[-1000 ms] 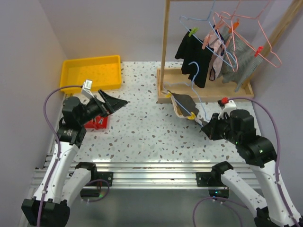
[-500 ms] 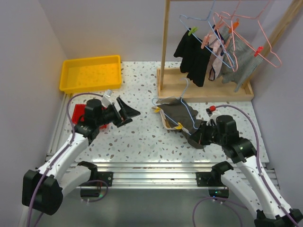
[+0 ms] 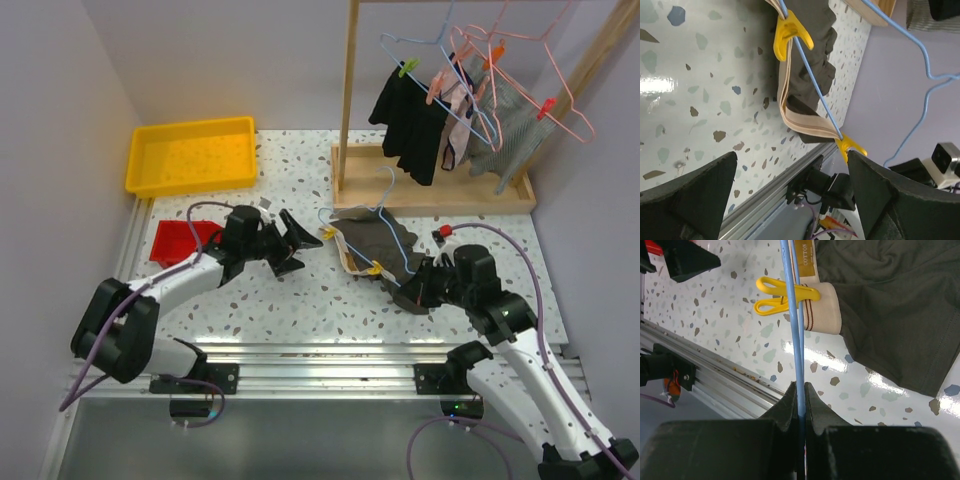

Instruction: Remove the underwear clipped to the hanger

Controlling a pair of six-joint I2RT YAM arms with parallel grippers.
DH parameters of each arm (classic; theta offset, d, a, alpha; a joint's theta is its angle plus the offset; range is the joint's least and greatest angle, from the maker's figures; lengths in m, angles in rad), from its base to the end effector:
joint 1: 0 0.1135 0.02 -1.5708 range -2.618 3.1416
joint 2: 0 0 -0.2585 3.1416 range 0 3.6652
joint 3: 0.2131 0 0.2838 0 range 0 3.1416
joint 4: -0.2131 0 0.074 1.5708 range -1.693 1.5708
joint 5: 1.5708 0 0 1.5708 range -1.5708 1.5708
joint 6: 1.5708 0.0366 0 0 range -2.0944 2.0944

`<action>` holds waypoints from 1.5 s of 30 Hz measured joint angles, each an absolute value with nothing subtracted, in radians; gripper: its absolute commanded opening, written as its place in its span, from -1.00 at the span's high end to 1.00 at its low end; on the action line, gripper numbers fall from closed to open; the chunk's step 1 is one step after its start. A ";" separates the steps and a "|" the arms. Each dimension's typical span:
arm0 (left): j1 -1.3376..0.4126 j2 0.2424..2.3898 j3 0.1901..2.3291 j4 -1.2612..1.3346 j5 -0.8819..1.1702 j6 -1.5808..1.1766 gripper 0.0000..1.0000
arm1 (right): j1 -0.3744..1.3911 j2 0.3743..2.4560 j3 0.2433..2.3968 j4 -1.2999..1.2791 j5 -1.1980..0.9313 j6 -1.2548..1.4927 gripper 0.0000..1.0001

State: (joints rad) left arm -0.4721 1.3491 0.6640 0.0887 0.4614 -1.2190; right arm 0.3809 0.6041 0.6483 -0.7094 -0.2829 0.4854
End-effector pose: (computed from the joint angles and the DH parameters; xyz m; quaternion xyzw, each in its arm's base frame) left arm 0.2636 -0.1529 0.1767 -0.2142 0.8400 -0.4751 0.1511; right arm 0.1518 0.0718 0.2652 -0.0151 0.8923 0.2969 0.3399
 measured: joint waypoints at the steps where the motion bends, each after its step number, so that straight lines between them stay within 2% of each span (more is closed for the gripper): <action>1: -0.473 1.380 0.681 0.089 0.455 -1.232 -0.93 | 0.382 0.600 0.646 -0.709 -0.283 0.484 1.00; 12: -0.493 1.642 0.826 0.130 0.417 -1.330 -0.95 | 0.386 0.588 0.634 -0.710 -0.284 0.474 1.00; 20: -0.493 1.746 0.871 0.159 0.406 -1.383 -0.75 | 0.386 0.587 0.634 -0.710 -0.283 0.470 1.00; 23: -0.494 1.785 0.884 0.175 0.406 -1.405 -0.60 | 0.386 0.587 0.634 -0.710 -0.283 0.470 1.00; 27: -0.499 1.833 0.919 0.194 0.410 -1.428 -0.29 | 0.386 0.587 0.634 -0.710 -0.284 0.470 1.00; 29: -0.504 1.851 0.933 0.214 0.416 -1.439 -0.22 | 0.386 0.587 0.633 -0.710 -0.284 0.470 1.00; 32: -0.509 1.872 0.947 0.237 0.425 -1.454 0.05 | 0.386 0.588 0.633 -0.710 -0.283 0.470 1.00; 34: -0.512 1.878 0.948 0.248 0.432 -1.465 0.61 | 0.386 0.588 0.633 -0.710 -0.284 0.470 1.00; 36: -0.512 1.879 0.948 0.255 0.440 -1.470 1.00 | 0.386 0.589 0.633 -0.711 -0.283 0.470 1.00; 45: -0.512 1.857 0.908 0.276 0.459 -1.469 1.00 | 0.386 0.593 0.633 -0.717 -0.280 0.470 1.00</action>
State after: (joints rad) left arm -0.5121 1.8572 0.9077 0.2760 0.4591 -1.4689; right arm 0.3862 0.5926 0.6334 -0.7166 -0.2798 0.4702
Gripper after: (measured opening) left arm 0.163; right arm 0.029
